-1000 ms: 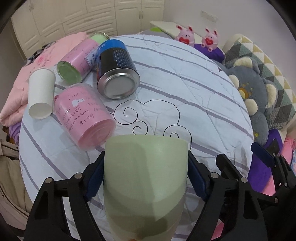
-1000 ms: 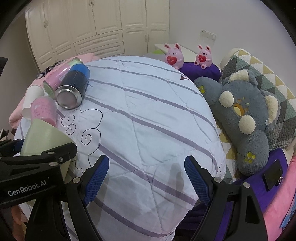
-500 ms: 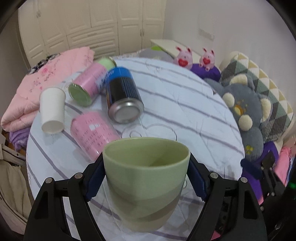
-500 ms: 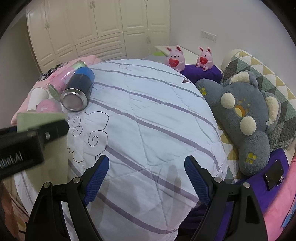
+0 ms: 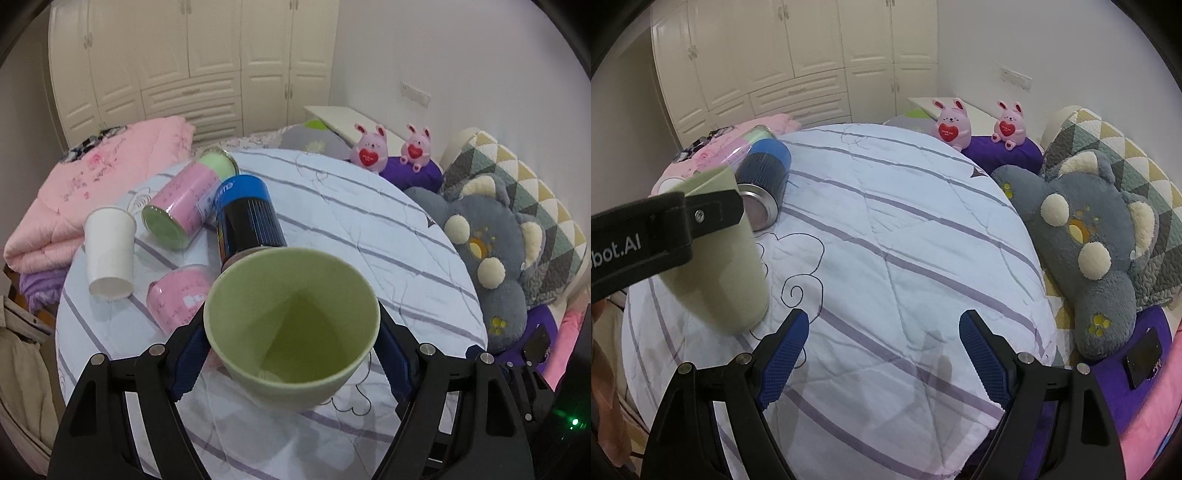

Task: Flip cup upright
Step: 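Rotate the green cup upright with the left gripper and lower it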

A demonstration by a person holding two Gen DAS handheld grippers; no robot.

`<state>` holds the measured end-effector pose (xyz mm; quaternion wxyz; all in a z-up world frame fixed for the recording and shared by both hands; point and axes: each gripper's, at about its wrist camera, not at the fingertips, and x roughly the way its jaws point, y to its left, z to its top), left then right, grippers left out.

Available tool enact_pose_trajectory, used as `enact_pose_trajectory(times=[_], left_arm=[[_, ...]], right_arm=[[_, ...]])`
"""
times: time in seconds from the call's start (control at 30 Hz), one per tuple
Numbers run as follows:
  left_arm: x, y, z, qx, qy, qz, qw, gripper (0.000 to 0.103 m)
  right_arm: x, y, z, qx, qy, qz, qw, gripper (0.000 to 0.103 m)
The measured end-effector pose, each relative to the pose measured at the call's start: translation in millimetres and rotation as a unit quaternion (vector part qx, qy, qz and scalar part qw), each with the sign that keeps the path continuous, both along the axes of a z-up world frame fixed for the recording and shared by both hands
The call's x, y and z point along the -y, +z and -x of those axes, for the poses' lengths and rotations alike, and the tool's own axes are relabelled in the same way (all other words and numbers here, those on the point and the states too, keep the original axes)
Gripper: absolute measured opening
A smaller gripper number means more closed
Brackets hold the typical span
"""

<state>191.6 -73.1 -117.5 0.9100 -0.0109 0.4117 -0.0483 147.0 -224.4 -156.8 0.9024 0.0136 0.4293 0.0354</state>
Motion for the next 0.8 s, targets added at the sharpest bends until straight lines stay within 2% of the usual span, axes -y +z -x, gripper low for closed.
enact_pose_trajectory(times=[0.47,0.8], left_arm=[[7.6,-3.1,0.5,0.023,-0.012,-0.001,0.9997,0.081],[7.2,-5.6,3.9,0.014,-0.013,0.0,0.9998,0.082]], right_arm=[[-3.3,-4.8,-2.2,-0.004,0.002,0.0,1.0,0.085],[-3.5,-6.0,-1.1,-0.007,0.003,0.0,1.0,0.085]])
